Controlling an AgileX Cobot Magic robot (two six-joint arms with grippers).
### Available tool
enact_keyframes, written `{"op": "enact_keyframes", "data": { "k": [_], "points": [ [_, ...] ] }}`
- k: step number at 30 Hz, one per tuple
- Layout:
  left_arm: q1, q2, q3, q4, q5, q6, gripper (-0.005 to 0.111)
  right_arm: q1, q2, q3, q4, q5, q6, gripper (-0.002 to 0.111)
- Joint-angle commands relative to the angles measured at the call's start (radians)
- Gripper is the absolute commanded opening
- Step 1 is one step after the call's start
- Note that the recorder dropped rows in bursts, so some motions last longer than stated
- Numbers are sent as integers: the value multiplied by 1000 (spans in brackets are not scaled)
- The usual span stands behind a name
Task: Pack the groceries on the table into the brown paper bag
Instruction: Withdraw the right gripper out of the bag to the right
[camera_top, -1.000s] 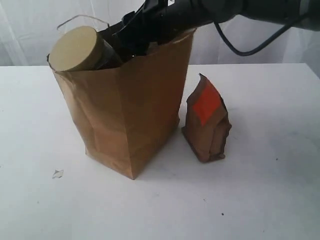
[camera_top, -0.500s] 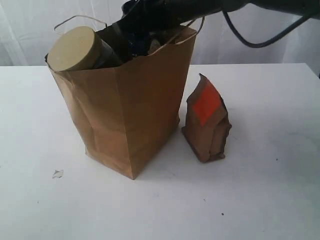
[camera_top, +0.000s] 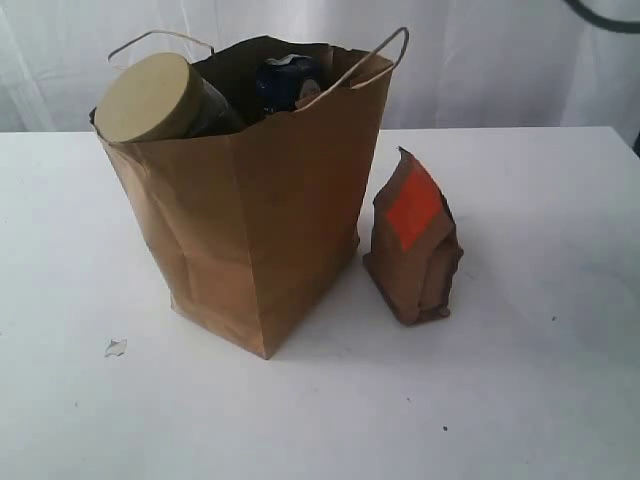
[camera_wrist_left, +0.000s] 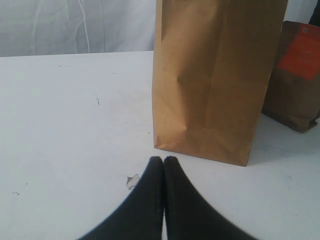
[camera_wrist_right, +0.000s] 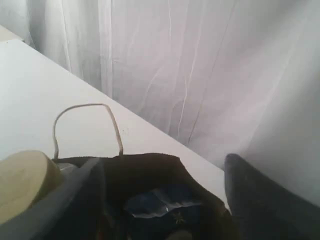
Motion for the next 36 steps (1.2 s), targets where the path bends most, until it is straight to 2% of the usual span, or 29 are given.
{"op": "enact_keyframes", "data": {
  "k": [1,8,20,36],
  "points": [
    [2,-4,3,-1,0,-2,0,-5,-77,-3,8,16,-20,64],
    [2,-4,3,-1,0,-2,0,-5,-184,32,0,84,-20,64],
    [2,-4,3,-1,0,-2,0,-5,-491,320,-11,16,13,64],
    [2,-4,3,-1,0,-2,0,-5,-820,679,-59,28,117,64]
  ]
}}
